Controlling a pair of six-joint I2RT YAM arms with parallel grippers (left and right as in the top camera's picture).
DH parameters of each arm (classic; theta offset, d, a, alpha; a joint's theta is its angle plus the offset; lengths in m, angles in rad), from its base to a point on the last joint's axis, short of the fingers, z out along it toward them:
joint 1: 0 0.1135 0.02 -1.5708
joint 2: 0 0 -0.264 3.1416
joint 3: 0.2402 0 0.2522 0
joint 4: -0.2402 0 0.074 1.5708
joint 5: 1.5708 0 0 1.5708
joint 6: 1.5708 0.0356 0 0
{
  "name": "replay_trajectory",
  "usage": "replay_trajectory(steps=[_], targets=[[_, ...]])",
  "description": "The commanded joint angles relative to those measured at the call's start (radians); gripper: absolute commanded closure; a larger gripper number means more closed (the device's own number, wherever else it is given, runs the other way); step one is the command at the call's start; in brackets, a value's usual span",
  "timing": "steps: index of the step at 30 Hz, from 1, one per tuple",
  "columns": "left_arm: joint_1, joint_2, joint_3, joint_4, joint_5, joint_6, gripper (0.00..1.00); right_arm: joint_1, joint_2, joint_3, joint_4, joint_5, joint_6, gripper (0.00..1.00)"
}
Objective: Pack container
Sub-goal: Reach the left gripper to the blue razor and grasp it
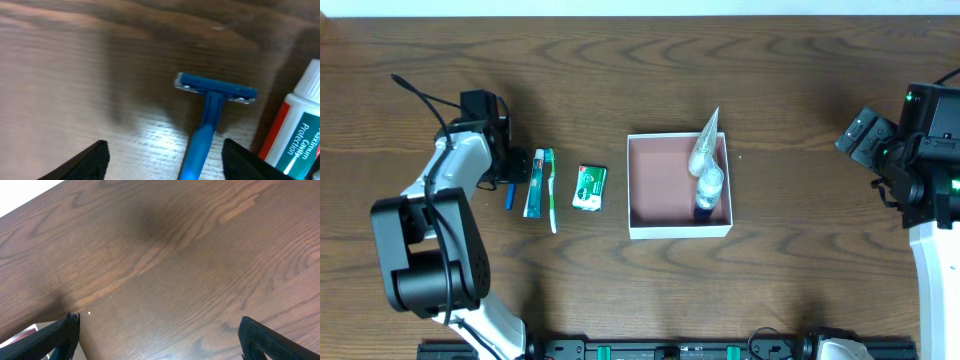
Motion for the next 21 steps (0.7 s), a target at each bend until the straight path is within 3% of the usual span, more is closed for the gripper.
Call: replay_trajectory(steps=[1,8,13,21], targets=[[0.003,0.037,0.016,0.005,0.053,0.074,0.34,-0.006,0.001,0.007,0.000,0.003,-0.004,0.01],[0.003,0.075,0.016,0.012,0.053,0.077,0.65,-0.006,0.001,0.007,0.000,0.003,-0.004,0.01],[0.003,0.074,0.016,0.018,0.054,0.076,0.94,-0.006,0.001,0.007,0.000,0.003,-0.004,0.01],[0.003,-0.019,0.051,-0.037,0.053,0.046,0.94,-0.006,0.001,0.007,0.000,0.003,-0.004,0.01]])
